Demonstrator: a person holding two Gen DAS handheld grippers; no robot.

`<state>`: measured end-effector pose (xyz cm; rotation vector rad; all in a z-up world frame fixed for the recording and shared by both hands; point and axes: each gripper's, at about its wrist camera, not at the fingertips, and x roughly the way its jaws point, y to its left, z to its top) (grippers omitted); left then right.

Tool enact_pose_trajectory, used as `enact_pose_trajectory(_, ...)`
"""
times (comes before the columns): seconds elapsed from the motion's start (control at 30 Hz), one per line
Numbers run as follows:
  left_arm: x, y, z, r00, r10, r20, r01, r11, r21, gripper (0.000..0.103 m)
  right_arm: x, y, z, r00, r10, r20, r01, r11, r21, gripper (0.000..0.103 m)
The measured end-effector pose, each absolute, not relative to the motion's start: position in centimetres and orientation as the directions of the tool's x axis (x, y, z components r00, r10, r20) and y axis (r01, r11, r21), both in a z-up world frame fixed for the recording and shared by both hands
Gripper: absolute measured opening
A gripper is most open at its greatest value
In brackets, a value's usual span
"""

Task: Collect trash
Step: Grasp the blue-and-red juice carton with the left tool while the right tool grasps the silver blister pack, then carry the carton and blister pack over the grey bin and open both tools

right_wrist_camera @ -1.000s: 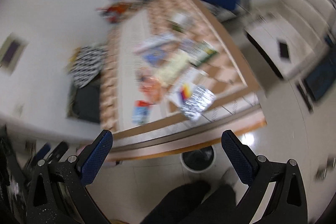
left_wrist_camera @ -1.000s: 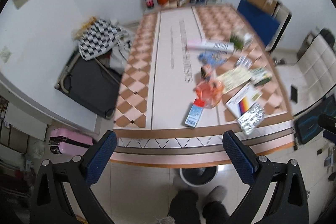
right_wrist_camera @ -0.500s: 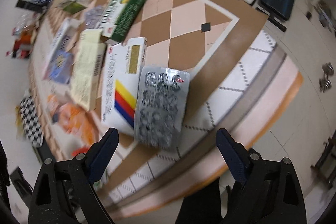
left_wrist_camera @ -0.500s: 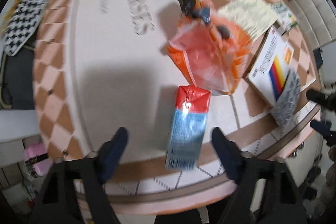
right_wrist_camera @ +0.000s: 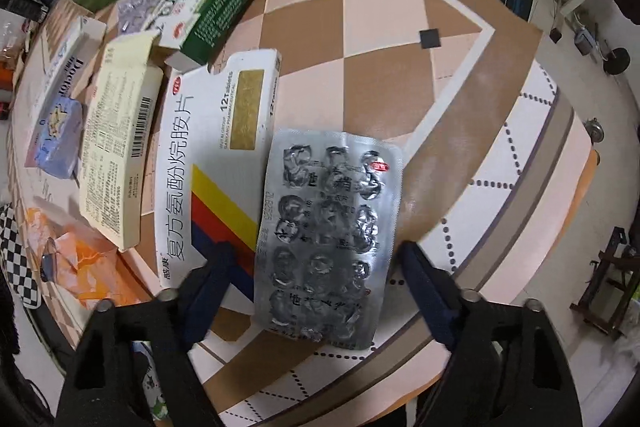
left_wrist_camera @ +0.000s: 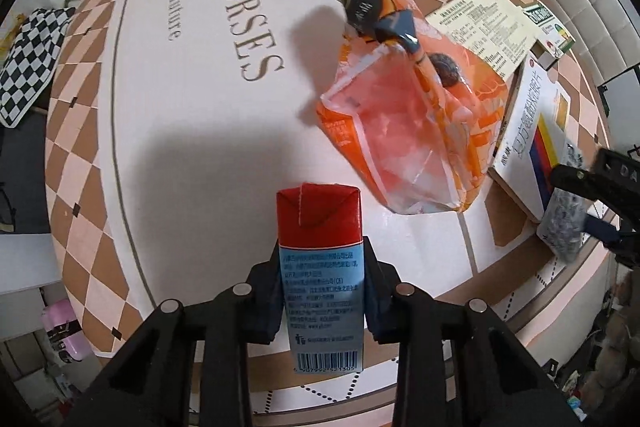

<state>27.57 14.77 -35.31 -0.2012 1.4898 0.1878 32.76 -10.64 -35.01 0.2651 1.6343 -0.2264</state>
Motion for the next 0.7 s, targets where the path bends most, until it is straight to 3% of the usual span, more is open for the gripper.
enact_pose_trajectory(0.07, 27.3, 15.0, -35.2, 0.081, 0.007, -0.997, -0.257, 0.966, -0.014, 0.028, 32.4, -10.6, -34.3, -0.063, 0.027, -0.998, 0.286, 0.958, 0.008, 0.049)
enact_pose_trajectory(0.27, 26.3, 15.3, -34.1, 0.098, 0.003, -0.995, -0.286, 0.958, -0.026, 0.028, 31.4, -12.2, -33.0, -0.049, 0.056, -0.997, 0.252, 0.967, 0.042, 0.034)
enact_pose_trajectory(0.43, 24.6, 16.4, -32.0, 0.098, 0.002, -0.995, -0.354, 0.935, -0.033, 0.028, 30.9, -13.4, -31.1, -0.003, 0.145, -0.989, 0.223, 0.965, 0.14, 0.014)
enact_pose_trajectory(0.53, 23.1, 15.6, -31.4, 0.113, 0.032, -0.993, -0.395, 0.919, -0.016, 0.028, 30.6, -14.2, -30.0, 0.012, 0.201, -0.98, 0.186, 0.962, 0.199, 0.009)
enact_pose_trajectory(0.7, 20.1, 13.1, -30.4, 0.141, 0.06, -0.988, -0.443, 0.896, -0.009, 0.028, 29.0, -13.9, -28.4, 0.018, 0.265, -0.964, 0.1, 0.959, 0.266, 0.008)
